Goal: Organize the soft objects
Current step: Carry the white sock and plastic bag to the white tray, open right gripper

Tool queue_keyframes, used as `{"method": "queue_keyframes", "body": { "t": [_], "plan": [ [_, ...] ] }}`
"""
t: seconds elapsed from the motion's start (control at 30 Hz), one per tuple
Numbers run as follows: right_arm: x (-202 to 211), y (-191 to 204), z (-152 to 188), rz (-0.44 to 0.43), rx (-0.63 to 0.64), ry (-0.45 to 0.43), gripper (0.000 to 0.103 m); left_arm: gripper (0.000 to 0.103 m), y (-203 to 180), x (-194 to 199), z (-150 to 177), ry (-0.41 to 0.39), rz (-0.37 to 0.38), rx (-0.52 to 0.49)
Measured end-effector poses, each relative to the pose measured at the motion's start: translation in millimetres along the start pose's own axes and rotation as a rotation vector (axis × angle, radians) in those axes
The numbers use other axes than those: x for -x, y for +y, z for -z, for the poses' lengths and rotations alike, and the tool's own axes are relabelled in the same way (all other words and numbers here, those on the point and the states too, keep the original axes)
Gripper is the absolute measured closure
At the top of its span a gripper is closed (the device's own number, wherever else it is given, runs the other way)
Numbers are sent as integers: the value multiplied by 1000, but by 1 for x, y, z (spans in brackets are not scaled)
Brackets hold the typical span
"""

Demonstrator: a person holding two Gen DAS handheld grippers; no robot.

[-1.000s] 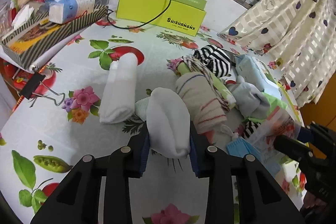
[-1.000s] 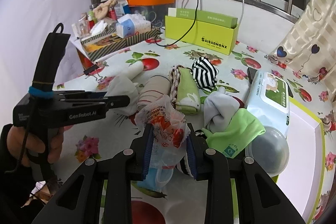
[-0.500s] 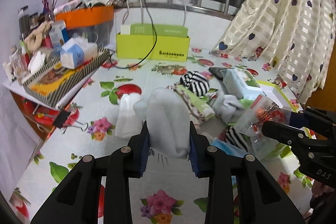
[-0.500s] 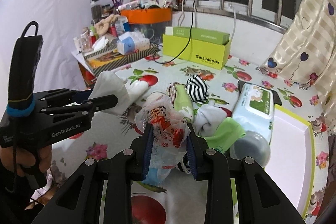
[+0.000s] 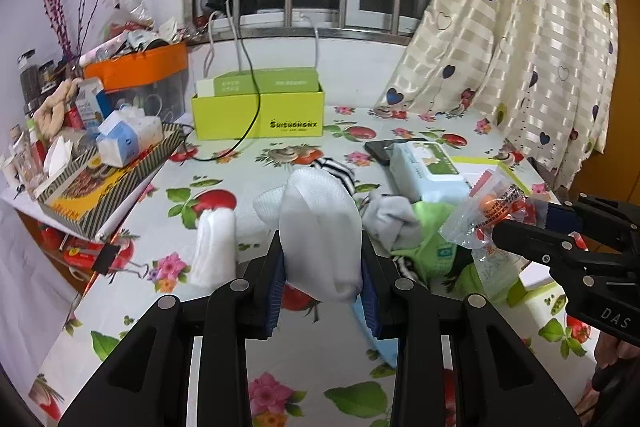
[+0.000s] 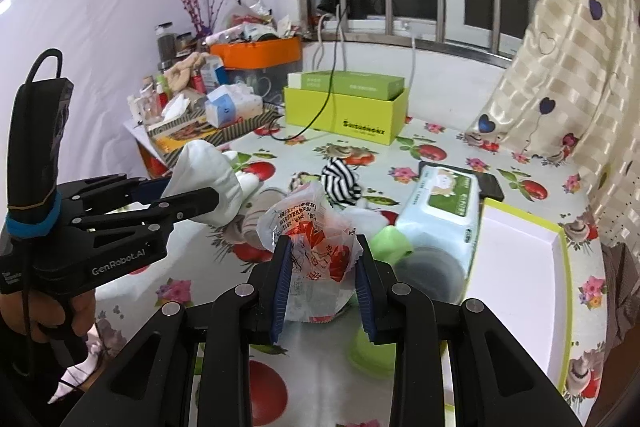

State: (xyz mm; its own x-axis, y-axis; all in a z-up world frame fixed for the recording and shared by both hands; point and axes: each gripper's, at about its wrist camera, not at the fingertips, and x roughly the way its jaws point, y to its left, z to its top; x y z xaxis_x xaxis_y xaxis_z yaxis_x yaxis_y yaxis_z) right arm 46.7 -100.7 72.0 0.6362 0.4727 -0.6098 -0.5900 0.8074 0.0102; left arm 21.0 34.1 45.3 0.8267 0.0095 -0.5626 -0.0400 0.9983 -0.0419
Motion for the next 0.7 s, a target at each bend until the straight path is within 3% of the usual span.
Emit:
{"method": "queue_keyframes", "body": {
  "t": [0.43,0.7],
  "plan": [
    [26,-47,9,72,-73,-35,75,69,-47,-7,-19,-14,49,-75],
    [40,-88,23,123,-143,-48,75,69,-86,-16,-30,-6,127,-120]
  ]
}}
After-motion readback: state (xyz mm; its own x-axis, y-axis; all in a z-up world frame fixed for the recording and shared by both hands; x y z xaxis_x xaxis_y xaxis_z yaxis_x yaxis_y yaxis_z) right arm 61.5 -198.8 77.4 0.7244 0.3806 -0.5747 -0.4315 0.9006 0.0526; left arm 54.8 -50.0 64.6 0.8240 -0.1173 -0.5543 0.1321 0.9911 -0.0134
